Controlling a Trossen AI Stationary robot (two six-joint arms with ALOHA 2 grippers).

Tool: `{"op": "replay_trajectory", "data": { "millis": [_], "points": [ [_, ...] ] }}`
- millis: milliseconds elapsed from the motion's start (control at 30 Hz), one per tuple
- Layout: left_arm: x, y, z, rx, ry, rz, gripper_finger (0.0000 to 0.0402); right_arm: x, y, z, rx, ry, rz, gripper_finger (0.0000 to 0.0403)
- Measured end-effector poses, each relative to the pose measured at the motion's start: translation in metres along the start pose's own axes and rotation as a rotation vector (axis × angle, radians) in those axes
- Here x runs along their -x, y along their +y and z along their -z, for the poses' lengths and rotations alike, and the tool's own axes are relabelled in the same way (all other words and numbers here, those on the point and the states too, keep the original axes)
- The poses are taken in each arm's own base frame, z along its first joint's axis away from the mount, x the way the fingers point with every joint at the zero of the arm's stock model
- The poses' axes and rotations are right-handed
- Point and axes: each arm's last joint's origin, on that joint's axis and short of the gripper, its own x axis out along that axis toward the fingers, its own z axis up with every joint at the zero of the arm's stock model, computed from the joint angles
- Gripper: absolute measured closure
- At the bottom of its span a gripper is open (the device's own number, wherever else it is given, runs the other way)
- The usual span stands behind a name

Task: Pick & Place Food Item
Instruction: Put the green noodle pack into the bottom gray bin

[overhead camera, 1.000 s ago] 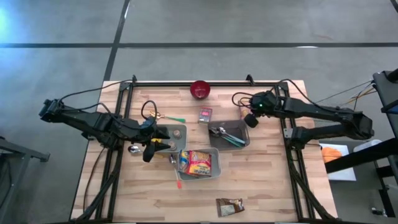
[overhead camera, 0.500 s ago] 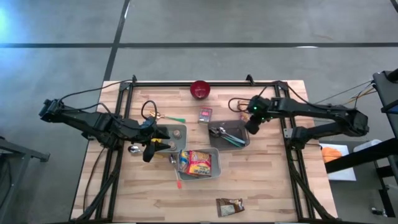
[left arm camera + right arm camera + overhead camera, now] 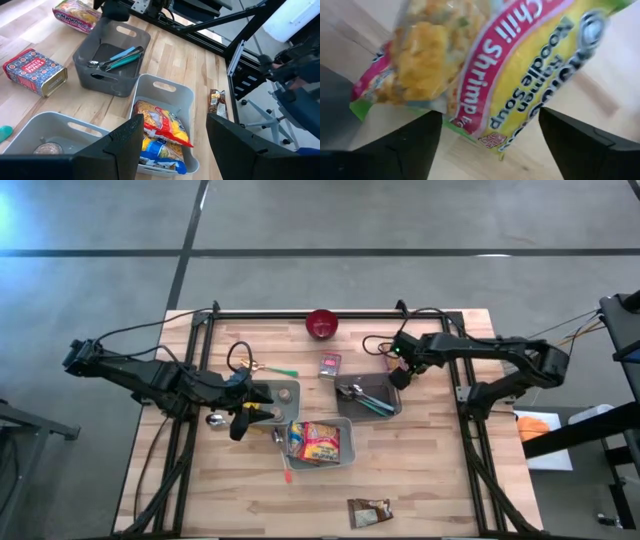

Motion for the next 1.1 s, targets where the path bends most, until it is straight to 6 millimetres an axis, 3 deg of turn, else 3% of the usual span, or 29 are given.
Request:
{"op": "replay_trajectory", "data": {
  "millis": [200,400,800,1100],
  "points": [
    [0.000,0.000,0.000,0.020,0.004,0.007,0.0184,-0.014,-0.005,-0.006,-0.041,0.073,-0.066,0.0055],
    [0.000,0.000,0.000,0.028,0.006,0.010,0.0184,-0.020,-0.004,-0.008,-0.050,0.098,-0.130,0.0071],
    [0.000,0.000,0.000,0.030,0.006,0.010,0.0184,-0.015,-0.005,-0.006,-0.062,0.094,-0.142,0.0251],
    [0.000,0.000,0.000,0.029,0.006,0.010,0.0184,-0.012,-0.006,-0.006,-0.065,0.090,-0.151,0.0350]
  ]
}}
